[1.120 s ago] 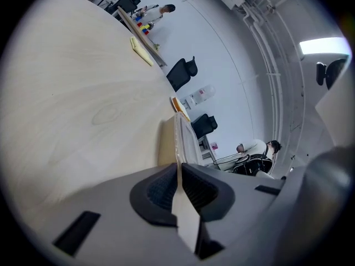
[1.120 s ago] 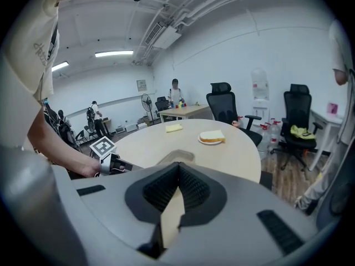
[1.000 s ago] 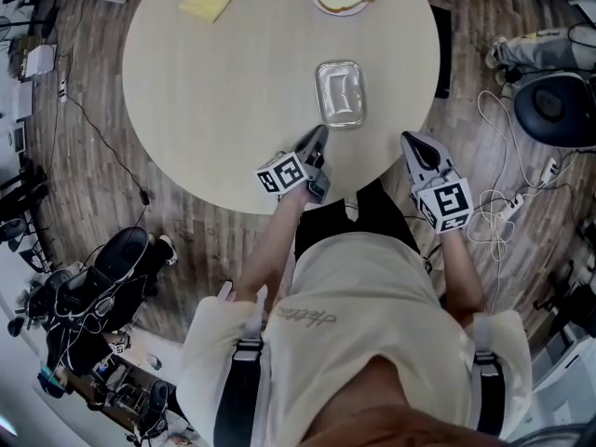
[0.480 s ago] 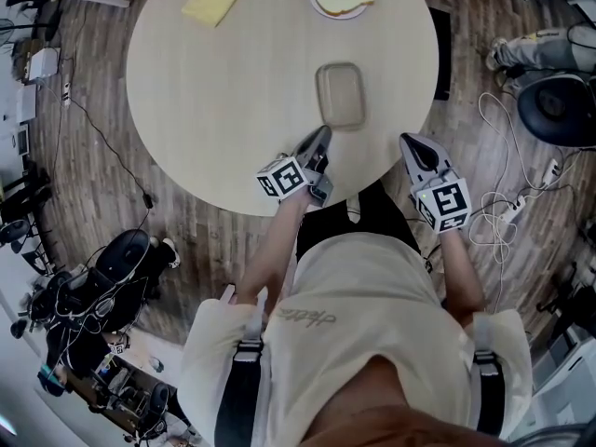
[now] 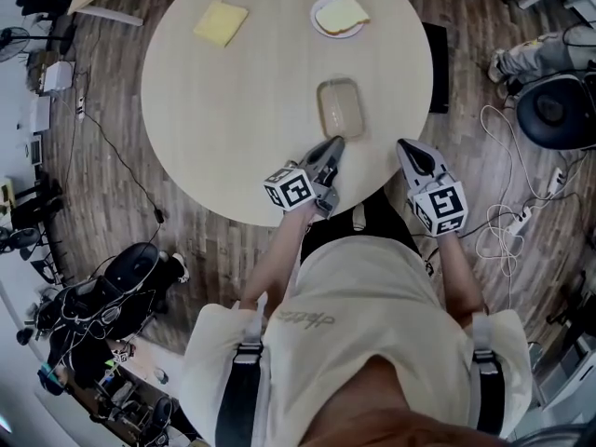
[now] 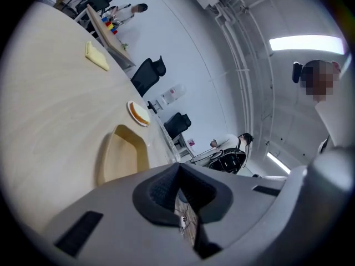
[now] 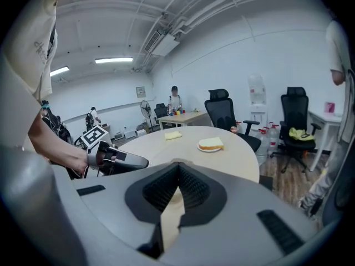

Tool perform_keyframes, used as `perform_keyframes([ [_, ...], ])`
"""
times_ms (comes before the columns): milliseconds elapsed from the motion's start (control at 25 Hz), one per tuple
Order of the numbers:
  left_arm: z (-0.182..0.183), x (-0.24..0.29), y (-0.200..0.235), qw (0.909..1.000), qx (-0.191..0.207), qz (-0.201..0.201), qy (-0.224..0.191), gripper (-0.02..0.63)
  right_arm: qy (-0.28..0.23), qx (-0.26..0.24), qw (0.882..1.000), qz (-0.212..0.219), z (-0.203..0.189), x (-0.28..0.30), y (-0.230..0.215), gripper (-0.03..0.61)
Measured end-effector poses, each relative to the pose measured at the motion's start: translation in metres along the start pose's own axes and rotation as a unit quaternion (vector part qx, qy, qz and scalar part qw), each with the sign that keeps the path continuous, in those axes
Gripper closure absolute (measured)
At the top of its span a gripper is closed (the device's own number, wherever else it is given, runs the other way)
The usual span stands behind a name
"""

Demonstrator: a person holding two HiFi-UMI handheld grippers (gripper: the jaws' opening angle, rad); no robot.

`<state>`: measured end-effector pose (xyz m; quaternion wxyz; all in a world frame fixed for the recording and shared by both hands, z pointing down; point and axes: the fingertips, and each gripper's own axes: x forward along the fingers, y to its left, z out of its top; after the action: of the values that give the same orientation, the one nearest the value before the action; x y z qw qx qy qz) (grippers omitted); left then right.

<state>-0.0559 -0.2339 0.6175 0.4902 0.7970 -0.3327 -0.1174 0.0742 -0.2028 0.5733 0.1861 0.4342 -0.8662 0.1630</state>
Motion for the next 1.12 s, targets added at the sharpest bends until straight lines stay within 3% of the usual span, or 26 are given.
perform_keyframes([
  [480, 0.033, 0.000, -0.068, 0.9937, 0.110, -0.013, -0.014, 0.595, -0.041, -0.008, 0.999, -0.010, 0.015, -0.011, -0.019, 0.571],
  [800, 0.074, -0.016, -0.111, 0.9727, 0.225, 0.027, -0.049, 0.595, -0.070, -0.019, 0.997, -0.017, 0.042, -0.023, -0.031, 0.572],
  [1120, 0.102, -0.027, -0.141, 0.9567, 0.278, 0.044, -0.074, 0.595, -0.117, -0.042, 0.992, -0.016, 0.091, -0.040, -0.027, 0.571],
])
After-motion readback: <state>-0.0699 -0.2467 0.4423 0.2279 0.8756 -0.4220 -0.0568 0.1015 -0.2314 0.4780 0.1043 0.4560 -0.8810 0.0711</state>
